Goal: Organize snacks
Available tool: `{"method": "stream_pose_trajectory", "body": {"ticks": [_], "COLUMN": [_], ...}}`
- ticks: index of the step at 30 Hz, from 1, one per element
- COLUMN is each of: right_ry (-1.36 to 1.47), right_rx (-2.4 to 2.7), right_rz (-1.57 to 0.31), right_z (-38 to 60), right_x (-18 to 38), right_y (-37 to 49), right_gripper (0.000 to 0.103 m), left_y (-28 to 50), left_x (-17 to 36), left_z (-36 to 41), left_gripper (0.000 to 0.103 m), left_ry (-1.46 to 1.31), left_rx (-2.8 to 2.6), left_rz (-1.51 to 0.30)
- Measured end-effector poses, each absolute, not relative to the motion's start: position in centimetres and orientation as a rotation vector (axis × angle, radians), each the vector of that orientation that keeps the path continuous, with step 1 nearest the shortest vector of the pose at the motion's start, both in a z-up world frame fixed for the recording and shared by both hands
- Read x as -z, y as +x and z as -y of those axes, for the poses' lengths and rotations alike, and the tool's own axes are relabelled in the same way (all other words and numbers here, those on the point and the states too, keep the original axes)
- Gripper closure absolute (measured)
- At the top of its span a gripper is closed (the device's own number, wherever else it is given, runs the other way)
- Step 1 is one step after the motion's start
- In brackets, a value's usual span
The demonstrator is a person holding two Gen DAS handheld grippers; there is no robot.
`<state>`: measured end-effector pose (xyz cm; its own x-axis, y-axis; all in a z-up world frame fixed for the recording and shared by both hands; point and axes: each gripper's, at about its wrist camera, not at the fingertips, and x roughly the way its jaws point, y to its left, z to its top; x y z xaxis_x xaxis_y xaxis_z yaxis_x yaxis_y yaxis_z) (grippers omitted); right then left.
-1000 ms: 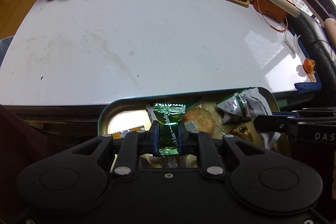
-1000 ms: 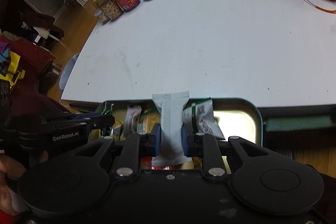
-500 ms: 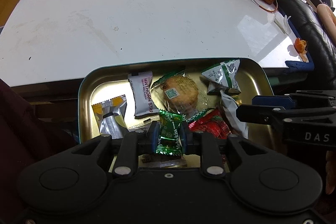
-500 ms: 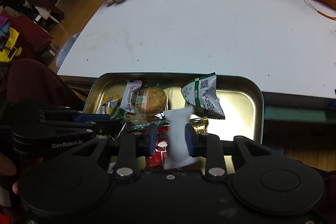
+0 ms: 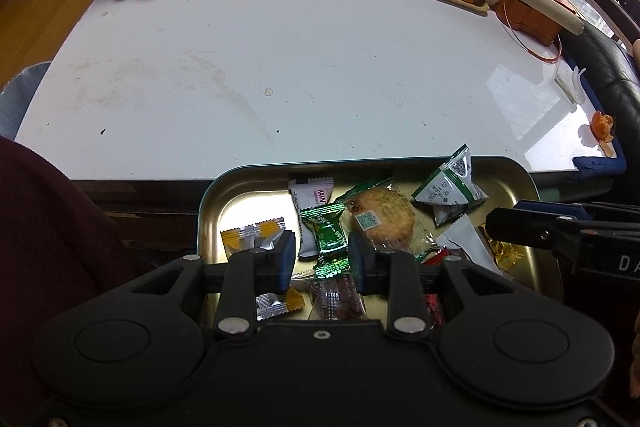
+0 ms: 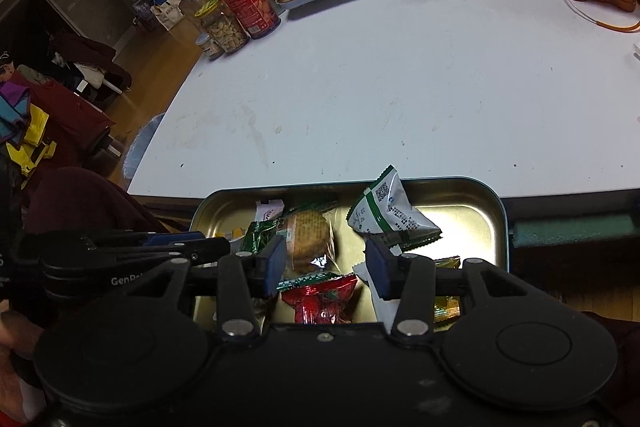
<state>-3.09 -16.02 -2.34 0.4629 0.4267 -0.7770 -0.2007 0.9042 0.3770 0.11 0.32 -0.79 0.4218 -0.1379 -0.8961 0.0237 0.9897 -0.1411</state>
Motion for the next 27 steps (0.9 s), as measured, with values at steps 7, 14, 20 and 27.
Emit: {"method": "stream_pose_trajectory", "body": {"ticks": [7,14,20,27], "right_ry": [0.224,0.136,0.101,0.081], "right_rx": [-0.389,-0.318,-0.27,-0.264], "right_rz": [-1.023,-1.013,-0.999,-1.0], "right_z": [15.5,14.6,14.3,14.1], "right_x": [2.3,2.3,2.4,2.4], "right_y": [-4.0,-5.1,-5.7,-5.9], "right_gripper": [0.056,0.056,0.056,0.056], "left_y": [0.3,0.0,0.0,-0.1], "left_x": [0.6,0.4,0.4,0.4], "left_z": [-0.4,-0.2,-0.1,0.1], "left_gripper": [0.065,0.065,0.065,0.065], "left_ry": [-0.102,-0.083,-0.075,-0.069], "left_rx": [0.061,0.042,0.037,0.036], "left_rz": [-1.115,-1.096,-1.086,-1.088]}}
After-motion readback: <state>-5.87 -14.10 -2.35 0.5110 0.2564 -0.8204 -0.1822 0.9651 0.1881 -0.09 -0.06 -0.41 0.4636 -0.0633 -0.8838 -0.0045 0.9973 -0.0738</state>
